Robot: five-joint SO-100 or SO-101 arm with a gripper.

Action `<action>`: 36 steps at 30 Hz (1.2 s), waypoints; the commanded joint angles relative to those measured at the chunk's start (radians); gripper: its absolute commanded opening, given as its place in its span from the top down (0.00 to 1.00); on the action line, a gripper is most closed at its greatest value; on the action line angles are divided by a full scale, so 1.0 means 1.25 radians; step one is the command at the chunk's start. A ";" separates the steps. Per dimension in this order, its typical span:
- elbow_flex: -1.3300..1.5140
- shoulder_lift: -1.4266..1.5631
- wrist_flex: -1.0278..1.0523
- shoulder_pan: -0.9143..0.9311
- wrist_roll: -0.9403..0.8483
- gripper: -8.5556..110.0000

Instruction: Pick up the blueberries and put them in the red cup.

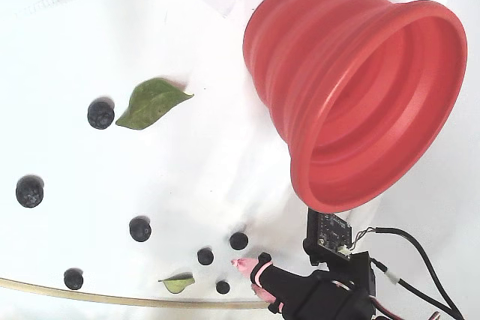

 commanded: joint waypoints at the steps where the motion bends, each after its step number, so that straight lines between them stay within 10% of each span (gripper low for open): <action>1: -0.031 -0.022 -0.021 0.034 0.010 0.76; 36: -0.069 -0.142 -0.104 -0.013 0.052 0.74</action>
